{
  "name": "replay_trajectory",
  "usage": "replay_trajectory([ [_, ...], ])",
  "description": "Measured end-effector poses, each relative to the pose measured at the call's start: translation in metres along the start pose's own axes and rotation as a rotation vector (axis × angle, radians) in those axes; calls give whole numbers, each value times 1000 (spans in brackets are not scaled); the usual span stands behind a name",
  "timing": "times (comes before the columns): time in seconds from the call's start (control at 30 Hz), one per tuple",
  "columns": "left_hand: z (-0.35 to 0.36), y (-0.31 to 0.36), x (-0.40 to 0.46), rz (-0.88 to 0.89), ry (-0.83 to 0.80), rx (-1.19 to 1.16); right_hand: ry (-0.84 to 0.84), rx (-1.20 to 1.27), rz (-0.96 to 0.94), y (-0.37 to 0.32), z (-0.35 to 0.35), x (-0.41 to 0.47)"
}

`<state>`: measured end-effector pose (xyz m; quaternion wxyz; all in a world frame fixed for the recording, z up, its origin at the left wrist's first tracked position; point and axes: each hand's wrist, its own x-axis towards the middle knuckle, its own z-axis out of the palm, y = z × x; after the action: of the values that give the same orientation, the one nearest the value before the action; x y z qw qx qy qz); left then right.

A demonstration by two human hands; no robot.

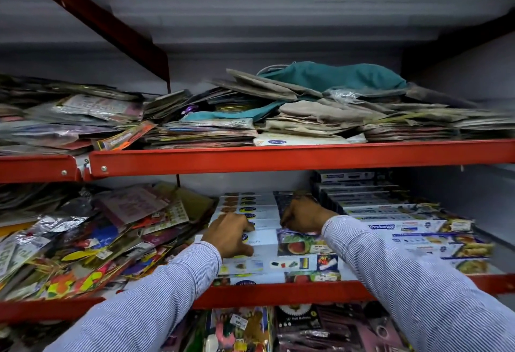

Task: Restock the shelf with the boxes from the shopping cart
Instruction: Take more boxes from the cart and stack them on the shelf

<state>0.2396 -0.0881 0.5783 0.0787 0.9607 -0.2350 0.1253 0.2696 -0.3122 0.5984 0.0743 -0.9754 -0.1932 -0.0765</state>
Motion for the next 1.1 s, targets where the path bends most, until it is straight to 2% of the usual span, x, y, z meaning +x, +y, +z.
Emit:
replay_trajectory([
  [0.2,26,-3,5,15,85,-30,149,105,59,9,18,-12],
  [0.33,44,-2,-2,34,147,-25,353,132,78,8,41,-27],
  [0.43,55,-2,-6,30,193,-76,440,176,73,3,59,-38],
  [0.57,62,-3,-9,36,217,-90,564,103,14,-2,75,-47],
  [0.93,63,6,-7,4,230,-91,463,-9,-46,8,74,-51],
  [1.1,64,8,-6,14,225,-114,487,-28,-35,6,70,-50],
])
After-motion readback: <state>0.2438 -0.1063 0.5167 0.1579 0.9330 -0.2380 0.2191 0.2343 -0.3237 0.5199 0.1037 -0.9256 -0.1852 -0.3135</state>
